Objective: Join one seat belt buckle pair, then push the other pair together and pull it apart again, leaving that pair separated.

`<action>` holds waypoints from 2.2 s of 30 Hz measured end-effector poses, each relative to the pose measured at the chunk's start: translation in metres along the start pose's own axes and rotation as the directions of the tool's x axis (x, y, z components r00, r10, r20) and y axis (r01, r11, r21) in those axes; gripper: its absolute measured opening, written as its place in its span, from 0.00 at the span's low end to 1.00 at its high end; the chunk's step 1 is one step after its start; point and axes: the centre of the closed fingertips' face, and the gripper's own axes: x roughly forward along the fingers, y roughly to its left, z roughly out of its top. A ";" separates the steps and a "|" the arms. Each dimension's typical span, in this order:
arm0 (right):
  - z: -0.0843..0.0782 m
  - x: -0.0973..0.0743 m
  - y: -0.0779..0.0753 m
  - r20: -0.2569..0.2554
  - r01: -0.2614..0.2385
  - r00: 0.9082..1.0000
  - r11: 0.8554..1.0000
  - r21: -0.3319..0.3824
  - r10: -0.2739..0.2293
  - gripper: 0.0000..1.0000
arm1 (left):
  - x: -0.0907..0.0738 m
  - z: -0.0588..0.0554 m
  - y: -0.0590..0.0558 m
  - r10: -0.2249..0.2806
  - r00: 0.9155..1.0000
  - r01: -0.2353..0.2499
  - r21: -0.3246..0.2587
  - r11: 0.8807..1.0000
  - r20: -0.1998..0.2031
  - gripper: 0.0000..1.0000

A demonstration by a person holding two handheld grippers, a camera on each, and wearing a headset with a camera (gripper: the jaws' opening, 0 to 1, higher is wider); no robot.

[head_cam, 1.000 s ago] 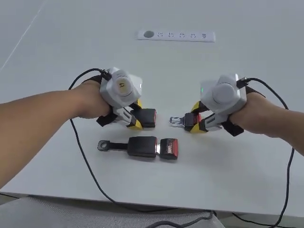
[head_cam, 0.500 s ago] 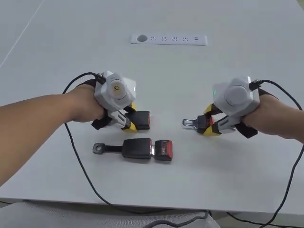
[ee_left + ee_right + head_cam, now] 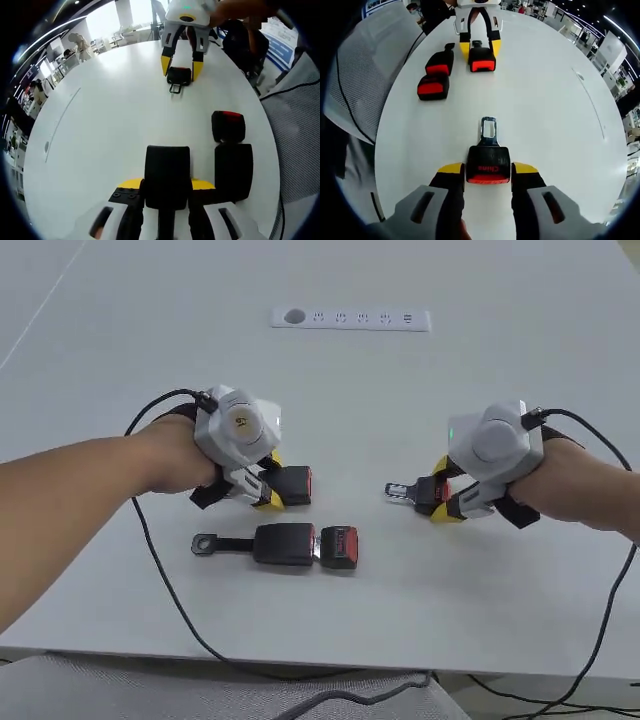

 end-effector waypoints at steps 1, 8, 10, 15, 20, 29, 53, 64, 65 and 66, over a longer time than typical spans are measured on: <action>-0.001 0.000 0.000 -0.006 0.005 1.000 1.000 0.003 -0.005 0.36 | 0.000 0.001 -0.001 0.003 1.000 -0.003 0.007 1.000 -0.004 0.34; 0.006 -0.012 -0.004 0.034 0.063 0.997 0.997 0.040 -0.064 0.42 | -0.012 0.004 0.003 0.044 0.999 -0.044 0.016 0.999 0.005 0.38; 0.009 -0.015 -0.002 0.060 0.078 0.995 0.996 0.040 -0.080 0.45 | -0.015 0.004 0.002 0.051 0.999 -0.052 0.024 0.998 0.015 0.40; 0.010 -0.024 0.004 0.123 0.128 0.982 0.985 0.119 -0.142 0.50 | -0.037 0.007 0.000 0.127 0.990 -0.125 -0.047 0.991 0.054 0.46; 0.014 -0.037 0.029 0.181 0.118 0.972 0.979 0.165 -0.148 0.51 | -0.051 0.003 -0.026 0.117 0.988 -0.110 -0.064 0.992 0.104 0.49; 0.009 -0.058 0.057 0.242 0.138 0.945 0.941 0.309 -0.219 0.62 | -0.086 -0.011 -0.061 0.190 0.966 -0.139 -0.269 0.953 0.174 0.64; 0.015 -0.083 0.091 0.288 0.168 0.908 0.894 0.415 -0.304 0.80 | -0.120 -0.066 -0.098 0.304 0.948 -0.243 -0.404 0.882 0.094 0.95; 0.012 -0.090 0.091 0.278 0.172 0.905 0.876 0.450 -0.321 0.92 | -0.128 -0.080 -0.094 0.336 0.938 -0.270 -0.429 0.862 0.084 1.00; 0.012 -0.090 0.091 0.280 0.173 0.903 0.873 0.455 -0.325 0.94 | -0.130 -0.082 -0.094 0.339 0.937 -0.272 -0.433 0.859 0.085 1.00; 0.012 -0.090 0.090 0.276 0.179 0.902 0.870 0.459 -0.331 0.96 | -0.131 -0.084 -0.094 0.340 0.936 -0.271 -0.437 0.858 0.087 1.00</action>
